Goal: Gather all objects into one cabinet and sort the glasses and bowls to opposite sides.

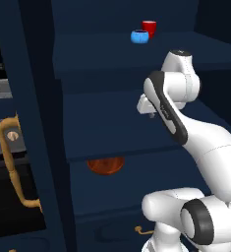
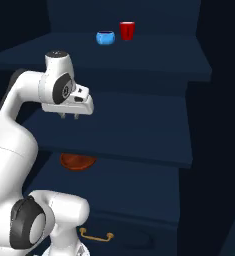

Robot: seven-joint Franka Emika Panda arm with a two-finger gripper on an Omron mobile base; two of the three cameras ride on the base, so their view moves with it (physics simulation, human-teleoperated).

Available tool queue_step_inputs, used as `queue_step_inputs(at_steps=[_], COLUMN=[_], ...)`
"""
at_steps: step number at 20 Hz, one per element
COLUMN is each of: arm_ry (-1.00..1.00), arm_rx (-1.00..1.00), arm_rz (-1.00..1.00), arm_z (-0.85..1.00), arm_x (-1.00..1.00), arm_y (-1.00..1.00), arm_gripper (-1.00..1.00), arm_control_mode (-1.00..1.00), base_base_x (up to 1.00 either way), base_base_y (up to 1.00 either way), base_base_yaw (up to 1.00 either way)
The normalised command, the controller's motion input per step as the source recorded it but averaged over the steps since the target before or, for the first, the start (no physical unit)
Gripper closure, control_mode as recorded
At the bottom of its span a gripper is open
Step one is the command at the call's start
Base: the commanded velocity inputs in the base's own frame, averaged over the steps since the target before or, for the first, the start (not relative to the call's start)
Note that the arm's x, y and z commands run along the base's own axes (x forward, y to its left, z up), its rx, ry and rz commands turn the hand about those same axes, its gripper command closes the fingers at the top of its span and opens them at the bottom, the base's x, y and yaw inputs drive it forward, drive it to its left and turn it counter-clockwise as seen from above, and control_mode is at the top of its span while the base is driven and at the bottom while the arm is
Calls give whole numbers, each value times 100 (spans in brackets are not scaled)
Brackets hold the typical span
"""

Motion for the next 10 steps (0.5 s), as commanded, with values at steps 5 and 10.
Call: queue_step_inputs(at_steps=[5,10], arm_ry=[0,0], arm_rx=[0,0], arm_rz=[0,0], arm_z=[0,0], arm_x=[0,0], arm_y=[0,0], arm_gripper=[-100,-100], arm_control_mode=[100,100], base_base_x=[-24,-58], base_base_y=[-2,-11], base_base_yaw=[0,0])
